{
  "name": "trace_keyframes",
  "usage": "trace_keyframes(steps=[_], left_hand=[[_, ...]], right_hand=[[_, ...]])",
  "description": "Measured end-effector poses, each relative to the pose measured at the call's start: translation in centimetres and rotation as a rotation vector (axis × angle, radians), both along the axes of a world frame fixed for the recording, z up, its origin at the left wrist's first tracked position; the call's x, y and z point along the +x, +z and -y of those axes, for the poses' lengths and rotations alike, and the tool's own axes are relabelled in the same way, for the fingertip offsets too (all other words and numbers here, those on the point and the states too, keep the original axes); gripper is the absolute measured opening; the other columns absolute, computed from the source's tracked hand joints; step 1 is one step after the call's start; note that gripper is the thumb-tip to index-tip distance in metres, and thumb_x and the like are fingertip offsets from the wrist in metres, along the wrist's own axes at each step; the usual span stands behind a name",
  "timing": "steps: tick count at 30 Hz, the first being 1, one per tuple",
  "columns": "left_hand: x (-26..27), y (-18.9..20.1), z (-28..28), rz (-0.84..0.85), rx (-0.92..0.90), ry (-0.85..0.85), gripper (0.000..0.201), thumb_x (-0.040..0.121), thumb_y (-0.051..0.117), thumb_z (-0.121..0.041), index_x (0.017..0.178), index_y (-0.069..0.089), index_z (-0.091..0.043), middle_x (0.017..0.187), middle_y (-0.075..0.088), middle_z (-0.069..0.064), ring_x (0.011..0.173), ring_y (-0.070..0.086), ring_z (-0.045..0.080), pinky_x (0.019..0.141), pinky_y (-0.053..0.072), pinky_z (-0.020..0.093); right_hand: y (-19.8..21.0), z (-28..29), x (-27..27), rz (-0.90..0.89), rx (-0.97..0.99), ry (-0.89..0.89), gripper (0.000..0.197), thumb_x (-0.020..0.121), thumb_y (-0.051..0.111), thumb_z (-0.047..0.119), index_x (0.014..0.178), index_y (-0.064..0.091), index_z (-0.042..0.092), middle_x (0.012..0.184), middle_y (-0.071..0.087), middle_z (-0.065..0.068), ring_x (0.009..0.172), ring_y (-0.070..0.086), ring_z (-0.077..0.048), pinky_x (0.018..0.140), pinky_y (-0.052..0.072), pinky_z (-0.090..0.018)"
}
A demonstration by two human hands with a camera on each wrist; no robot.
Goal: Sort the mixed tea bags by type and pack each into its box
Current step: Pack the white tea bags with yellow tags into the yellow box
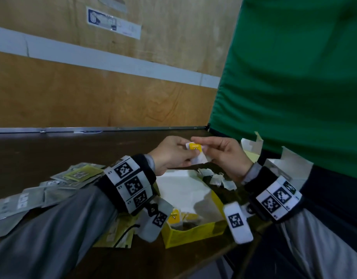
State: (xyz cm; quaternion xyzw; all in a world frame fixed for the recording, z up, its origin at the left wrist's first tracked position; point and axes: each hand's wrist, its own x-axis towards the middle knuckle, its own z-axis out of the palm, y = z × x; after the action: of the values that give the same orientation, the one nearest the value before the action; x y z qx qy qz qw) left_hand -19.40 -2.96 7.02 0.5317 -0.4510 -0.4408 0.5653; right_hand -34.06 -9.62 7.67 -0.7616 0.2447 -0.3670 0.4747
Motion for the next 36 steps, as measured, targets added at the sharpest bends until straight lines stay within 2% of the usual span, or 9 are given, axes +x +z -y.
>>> trace_keyframes(steps=[5, 9, 13, 18, 22, 26, 29, 32, 36], left_hand=[[1.0, -0.4, -0.6, 0.009, -0.105, 0.081, 0.016, 0.08, 0.071, -0.001, 0.092, 0.066, -0.01, 0.083, 0.071, 0.004, 0.073, 0.069, 0.011, 0.058, 0.055, 0.018], [1.4, -0.2, -0.8, 0.052, -0.139, 0.108, 0.012, 0.082, 0.071, -0.005, 0.09, 0.069, -0.014, 0.076, 0.068, -0.003, 0.062, 0.063, 0.002, 0.05, 0.045, 0.012], [1.3, -0.1, -0.9, -0.078, -0.099, 0.09, 0.012, 0.085, 0.069, -0.008, 0.083, 0.067, -0.019, 0.08, 0.067, 0.0, 0.071, 0.063, 0.008, 0.057, 0.051, 0.017], [1.8, 0.0, -1.7, -0.105, -0.07, 0.089, 0.009, 0.085, 0.068, -0.007, 0.089, 0.068, -0.015, 0.094, 0.071, 0.009, 0.08, 0.067, 0.014, 0.071, 0.058, 0.025], [1.2, -1.3, -2.9, 0.494, 0.013, -0.107, 0.015, 0.084, 0.07, -0.011, 0.094, 0.065, -0.021, 0.087, 0.067, 0.003, 0.074, 0.069, 0.019, 0.075, 0.06, 0.036], [-1.5, -2.4, -3.4, 0.868, 0.164, -0.389, 0.013, 0.089, 0.06, -0.009, 0.09, 0.068, -0.019, 0.081, 0.068, 0.004, 0.065, 0.065, 0.013, 0.072, 0.054, 0.026], [-2.0, -2.8, -2.8, 1.092, 0.179, -0.466, 0.025, 0.088, 0.062, -0.012, 0.109, 0.071, -0.022, 0.097, 0.069, -0.004, 0.091, 0.063, 0.01, 0.083, 0.049, 0.025], [-1.7, -2.4, -2.4, 1.1, 0.041, -0.303, 0.03, 0.086, 0.068, -0.022, 0.116, 0.066, -0.02, 0.118, 0.064, -0.001, 0.107, 0.06, 0.014, 0.084, 0.045, 0.022], [-2.0, -1.7, -2.6, 0.912, -0.182, -0.16, 0.04, 0.076, 0.079, -0.029, 0.111, 0.062, -0.022, 0.11, 0.062, -0.005, 0.098, 0.06, 0.008, 0.068, 0.044, 0.013]], right_hand=[[-0.7, -0.1, 0.2, 0.088, -0.051, -0.036, 0.041, 0.076, 0.062, -0.018, 0.107, 0.065, 0.01, 0.095, 0.072, 0.0, 0.078, 0.067, -0.006, 0.07, 0.056, -0.02], [-0.9, 0.1, 0.2, 0.127, 0.086, -0.092, 0.044, 0.068, 0.07, -0.016, 0.105, 0.064, 0.007, 0.094, 0.071, -0.006, 0.073, 0.069, -0.009, 0.071, 0.058, -0.024], [-1.1, 0.2, -0.1, 0.095, 0.193, -0.076, 0.032, 0.072, 0.065, -0.017, 0.098, 0.064, 0.001, 0.074, 0.074, -0.004, 0.066, 0.07, -0.011, 0.066, 0.059, -0.024], [-1.6, 0.4, -1.4, 0.068, 0.294, -0.176, 0.026, 0.076, 0.064, -0.014, 0.093, 0.065, 0.004, 0.069, 0.072, -0.001, 0.059, 0.067, -0.007, 0.055, 0.056, -0.021], [-1.9, 0.6, -2.9, 0.003, 0.311, -0.27, 0.023, 0.08, 0.063, -0.01, 0.087, 0.064, 0.011, 0.079, 0.066, -0.003, 0.059, 0.065, -0.009, 0.046, 0.051, -0.023], [-2.3, 0.3, -3.7, -0.056, 0.354, -0.298, 0.029, 0.081, 0.059, -0.014, 0.086, 0.062, 0.014, 0.085, 0.056, -0.005, 0.073, 0.057, -0.016, 0.054, 0.052, -0.029], [-2.5, -0.4, -4.1, -0.029, 0.375, -0.301, 0.031, 0.082, 0.052, -0.02, 0.085, 0.061, 0.01, 0.091, 0.052, -0.009, 0.076, 0.057, -0.017, 0.051, 0.055, -0.021], [-2.6, -0.9, -4.3, -0.007, 0.4, -0.291, 0.03, 0.081, 0.052, -0.021, 0.084, 0.06, 0.008, 0.089, 0.051, -0.01, 0.077, 0.057, -0.019, 0.048, 0.055, -0.02], [-2.5, -1.5, -3.8, -0.022, 0.45, -0.24, 0.024, 0.084, 0.05, -0.019, 0.084, 0.057, 0.004, 0.086, 0.053, -0.01, 0.075, 0.059, -0.021, 0.05, 0.056, -0.02]])
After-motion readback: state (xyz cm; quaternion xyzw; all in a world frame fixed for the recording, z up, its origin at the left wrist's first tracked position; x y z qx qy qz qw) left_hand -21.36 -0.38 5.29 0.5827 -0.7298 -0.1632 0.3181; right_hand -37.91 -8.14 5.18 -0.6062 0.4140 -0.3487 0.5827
